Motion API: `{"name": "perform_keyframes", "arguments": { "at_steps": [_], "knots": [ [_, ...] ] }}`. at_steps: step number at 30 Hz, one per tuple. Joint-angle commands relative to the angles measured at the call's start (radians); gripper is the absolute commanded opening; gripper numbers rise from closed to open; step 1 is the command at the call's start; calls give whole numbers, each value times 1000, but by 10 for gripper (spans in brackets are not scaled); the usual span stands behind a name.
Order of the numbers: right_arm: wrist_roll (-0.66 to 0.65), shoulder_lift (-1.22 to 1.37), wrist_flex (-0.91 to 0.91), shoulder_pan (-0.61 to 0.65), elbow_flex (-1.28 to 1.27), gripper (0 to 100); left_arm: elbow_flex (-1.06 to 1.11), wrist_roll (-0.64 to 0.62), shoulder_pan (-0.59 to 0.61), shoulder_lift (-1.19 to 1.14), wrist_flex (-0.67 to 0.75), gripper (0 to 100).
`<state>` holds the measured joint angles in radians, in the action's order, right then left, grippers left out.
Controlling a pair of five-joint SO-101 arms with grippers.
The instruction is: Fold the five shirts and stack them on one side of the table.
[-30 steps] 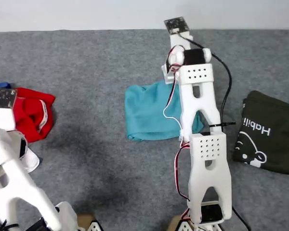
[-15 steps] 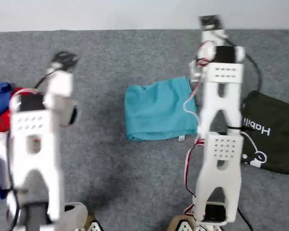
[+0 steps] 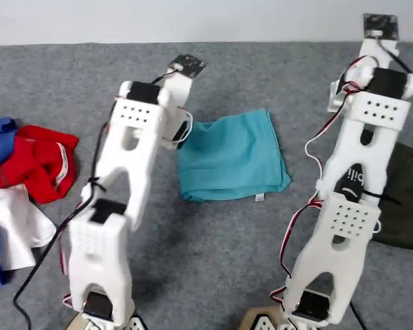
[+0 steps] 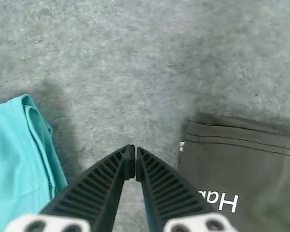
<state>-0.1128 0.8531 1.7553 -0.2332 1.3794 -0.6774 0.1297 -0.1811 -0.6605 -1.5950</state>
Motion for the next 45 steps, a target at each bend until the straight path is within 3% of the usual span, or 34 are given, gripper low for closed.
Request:
{"name": "perform_keyframes", "arguments": {
  "at_steps": [1, 8, 13, 25, 37, 45],
  "knots": [
    [-9, -77, 44, -16, 51, 9, -283, -11, -17, -132, -32, 130],
    [-9, -71, 42, -16, 51, 9, -657, -14, -71, -436, -14, 126],
    [-9, -70, 42, -16, 51, 9, -802, -14, -49, -621, -21, 122],
    [-11, -67, 41, -10, 49, 9, -1001, -8, 18, -660, -83, 73],
    [-11, -67, 41, -10, 49, 9, -984, -14, 35, -718, -15, 76],
    [-69, -67, 41, -8, 49, 9, -1003, -9, 98, -713, -83, 73]
  ]
}}
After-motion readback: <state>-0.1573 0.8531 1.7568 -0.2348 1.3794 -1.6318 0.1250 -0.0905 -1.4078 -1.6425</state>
